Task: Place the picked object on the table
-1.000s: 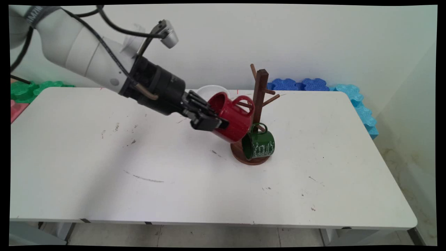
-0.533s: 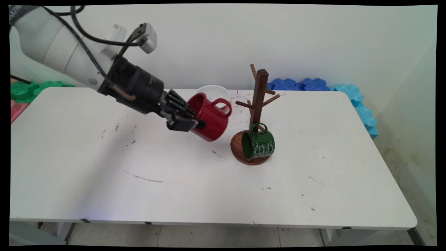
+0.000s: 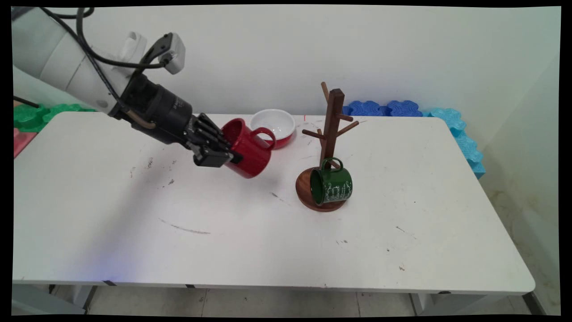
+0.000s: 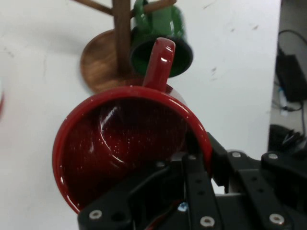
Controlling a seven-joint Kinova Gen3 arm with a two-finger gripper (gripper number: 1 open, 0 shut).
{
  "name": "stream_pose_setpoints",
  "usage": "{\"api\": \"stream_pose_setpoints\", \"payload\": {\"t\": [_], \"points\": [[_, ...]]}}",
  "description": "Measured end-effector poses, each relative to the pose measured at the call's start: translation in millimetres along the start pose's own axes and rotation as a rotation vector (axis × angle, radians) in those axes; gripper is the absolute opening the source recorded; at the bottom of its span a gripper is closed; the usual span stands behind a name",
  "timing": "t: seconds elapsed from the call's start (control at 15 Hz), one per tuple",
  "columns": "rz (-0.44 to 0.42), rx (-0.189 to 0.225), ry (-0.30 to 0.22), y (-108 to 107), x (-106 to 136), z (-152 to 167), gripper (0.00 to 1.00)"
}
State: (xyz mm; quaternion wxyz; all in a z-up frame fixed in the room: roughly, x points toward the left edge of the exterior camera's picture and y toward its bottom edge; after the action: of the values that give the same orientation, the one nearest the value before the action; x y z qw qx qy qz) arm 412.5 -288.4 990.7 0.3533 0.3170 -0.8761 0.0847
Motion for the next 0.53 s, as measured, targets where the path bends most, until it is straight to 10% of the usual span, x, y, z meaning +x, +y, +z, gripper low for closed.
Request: {"api": "stream_pose_setpoints", "payload": {"t": [0.53], "points": [[0.072, 0.075, -0.080, -25, -16, 1, 0.00]]}}
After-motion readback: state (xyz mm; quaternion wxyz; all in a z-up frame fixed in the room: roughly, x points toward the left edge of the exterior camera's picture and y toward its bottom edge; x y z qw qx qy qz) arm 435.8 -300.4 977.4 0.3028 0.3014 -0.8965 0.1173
